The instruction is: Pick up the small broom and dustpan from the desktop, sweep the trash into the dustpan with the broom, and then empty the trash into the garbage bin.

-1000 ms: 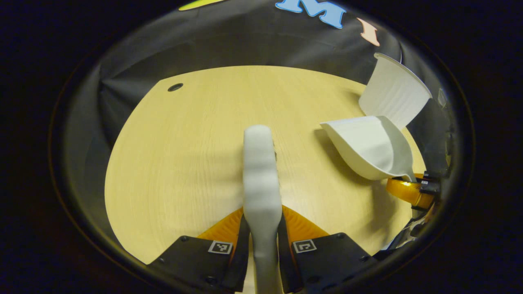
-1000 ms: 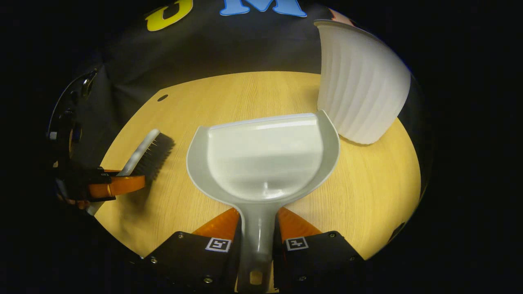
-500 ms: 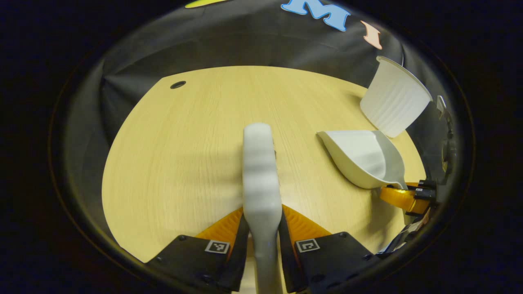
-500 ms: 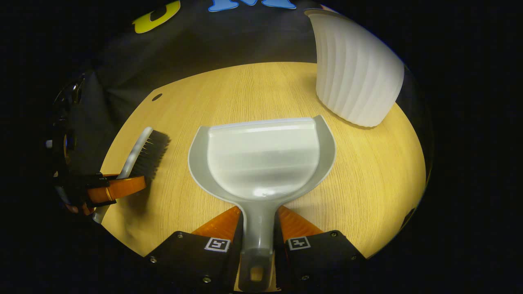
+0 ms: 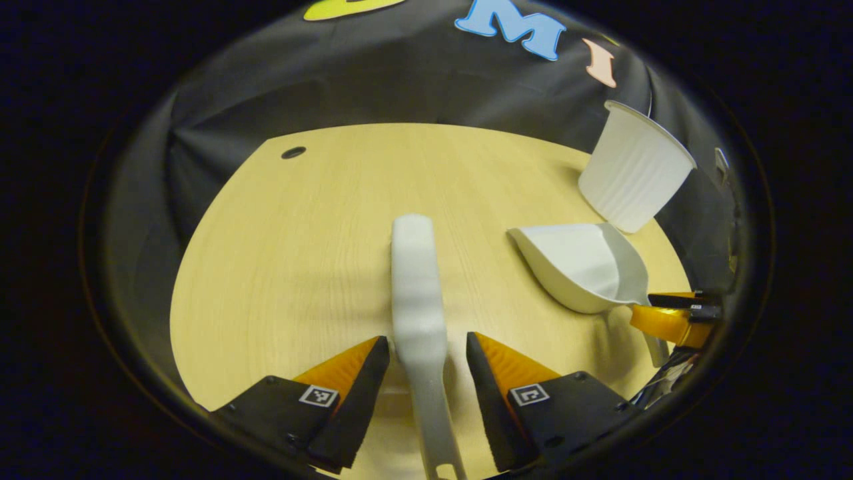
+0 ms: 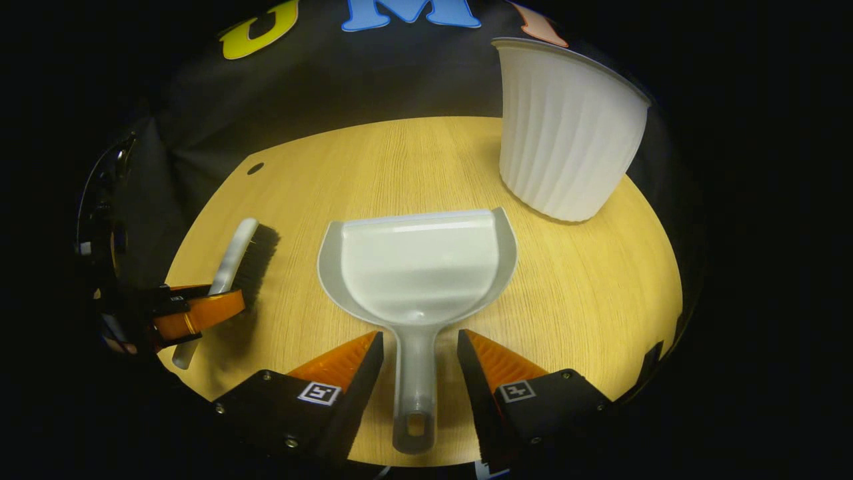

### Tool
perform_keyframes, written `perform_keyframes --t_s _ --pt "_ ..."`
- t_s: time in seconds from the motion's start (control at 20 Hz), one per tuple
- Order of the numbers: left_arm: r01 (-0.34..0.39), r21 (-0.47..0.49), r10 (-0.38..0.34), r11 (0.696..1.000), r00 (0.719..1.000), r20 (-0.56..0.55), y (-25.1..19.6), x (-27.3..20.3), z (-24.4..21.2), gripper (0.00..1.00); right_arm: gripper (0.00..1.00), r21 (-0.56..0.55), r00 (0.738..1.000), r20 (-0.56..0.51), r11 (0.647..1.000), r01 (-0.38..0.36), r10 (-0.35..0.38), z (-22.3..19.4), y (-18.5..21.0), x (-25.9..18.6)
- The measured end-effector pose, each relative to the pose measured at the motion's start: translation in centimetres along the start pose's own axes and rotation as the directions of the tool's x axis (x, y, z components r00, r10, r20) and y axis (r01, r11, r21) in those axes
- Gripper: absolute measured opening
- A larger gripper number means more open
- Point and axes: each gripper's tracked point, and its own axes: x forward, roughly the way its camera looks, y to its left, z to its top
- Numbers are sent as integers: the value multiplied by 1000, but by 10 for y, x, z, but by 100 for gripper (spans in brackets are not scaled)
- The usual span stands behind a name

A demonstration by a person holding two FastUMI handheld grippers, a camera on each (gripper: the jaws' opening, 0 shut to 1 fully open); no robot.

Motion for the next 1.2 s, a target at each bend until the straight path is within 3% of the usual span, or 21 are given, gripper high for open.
perform_keyframes --t_s 0.05,0.1,0.15,0.4,0.6,0.8,1.1,1.2 --pt "-2 8 2 1000 1000 24 -3 -5 4 84 76 -3 1000 13 1000 -6 6 4 -2 -5" --pt "-12 17 11 1000 999 53 -6 -11 7 89 89 -10 1000 29 1000 -8 8 9 -2 -8" --pt "-15 21 13 1000 996 85 -9 -17 12 96 87 -23 999 49 1000 -9 10 15 -5 -13" --pt "-43 36 30 998 952 305 -25 -54 61 96 96 -88 972 234 995 51 -29 59 -25 -42" --pt "-64 28 41 998 856 516 -40 -109 108 96 96 -113 908 419 991 71 -17 99 -38 -72" --pt "-78 0 60 997 762 645 -67 -151 139 96 96 -146 839 544 985 91 4 127 -48 -95" --pt "-98 -69 117 993 660 742 -98 -196 153 96 95 -228 727 685 962 151 48 170 -65 -136" --pt "-107 -91 139 990 643 753 -101 -202 153 96 95 -249 695 717 953 173 61 182 -65 -144"
